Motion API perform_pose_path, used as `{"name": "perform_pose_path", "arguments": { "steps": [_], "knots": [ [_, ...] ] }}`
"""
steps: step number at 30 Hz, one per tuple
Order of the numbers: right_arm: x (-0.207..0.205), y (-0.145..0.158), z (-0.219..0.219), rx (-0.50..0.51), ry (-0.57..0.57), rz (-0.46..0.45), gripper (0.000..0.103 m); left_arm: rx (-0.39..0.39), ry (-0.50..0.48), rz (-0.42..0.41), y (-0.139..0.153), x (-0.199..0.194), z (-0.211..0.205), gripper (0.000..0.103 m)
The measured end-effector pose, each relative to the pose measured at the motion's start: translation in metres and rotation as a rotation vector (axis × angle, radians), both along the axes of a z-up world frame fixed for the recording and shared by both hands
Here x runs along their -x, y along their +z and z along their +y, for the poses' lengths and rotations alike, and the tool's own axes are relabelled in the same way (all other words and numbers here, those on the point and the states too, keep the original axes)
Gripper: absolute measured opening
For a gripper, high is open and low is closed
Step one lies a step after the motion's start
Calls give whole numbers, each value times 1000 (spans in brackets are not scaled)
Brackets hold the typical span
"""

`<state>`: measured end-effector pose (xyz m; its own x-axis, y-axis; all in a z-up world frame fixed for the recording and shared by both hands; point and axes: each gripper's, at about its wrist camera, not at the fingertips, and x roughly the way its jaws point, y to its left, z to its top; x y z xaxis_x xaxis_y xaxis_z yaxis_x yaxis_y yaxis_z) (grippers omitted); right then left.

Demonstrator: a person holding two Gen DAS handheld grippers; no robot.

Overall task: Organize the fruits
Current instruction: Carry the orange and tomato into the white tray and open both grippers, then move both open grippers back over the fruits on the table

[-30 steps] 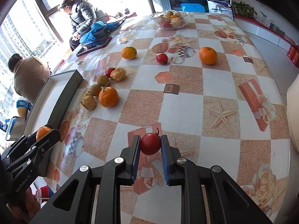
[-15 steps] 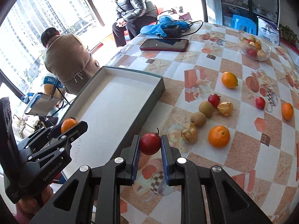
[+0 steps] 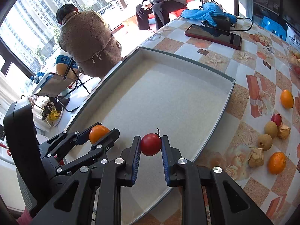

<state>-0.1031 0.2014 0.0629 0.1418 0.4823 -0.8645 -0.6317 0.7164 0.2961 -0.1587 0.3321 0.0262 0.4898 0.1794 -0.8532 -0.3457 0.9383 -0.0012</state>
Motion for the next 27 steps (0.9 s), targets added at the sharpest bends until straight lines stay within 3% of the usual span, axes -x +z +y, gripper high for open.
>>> {"name": "perform_pose_path", "arguments": {
  "steps": [6,7,10,12,13,15,16,22,27],
  "knots": [
    [2,-6,4,26,12,-3,23,-15,-4,-5,-1,0,-3,38],
    [1,-6,5,29,13,-3,23,-19,-4,-8,-1,1,-4,45],
    [2,-5,5,29,20,1,24,-39,25,-38,4,4,-3,79],
    [2,-3,5,33,22,-3,27,-39,37,-64,10,7,-1,80],
    [2,-1,4,32,20,-9,36,-48,42,-60,12,7,-1,80],
    [0,6,-1,12,-5,-37,96,-29,36,-71,16,9,1,80],
    [-1,11,-5,-10,-17,-48,103,-25,39,-78,18,9,1,80],
    [-9,35,-32,-39,-83,-97,103,-42,12,-105,38,8,-8,80],
    [-27,48,-81,-33,-192,-126,103,-46,-64,-147,60,3,-32,80]
  ]
}}
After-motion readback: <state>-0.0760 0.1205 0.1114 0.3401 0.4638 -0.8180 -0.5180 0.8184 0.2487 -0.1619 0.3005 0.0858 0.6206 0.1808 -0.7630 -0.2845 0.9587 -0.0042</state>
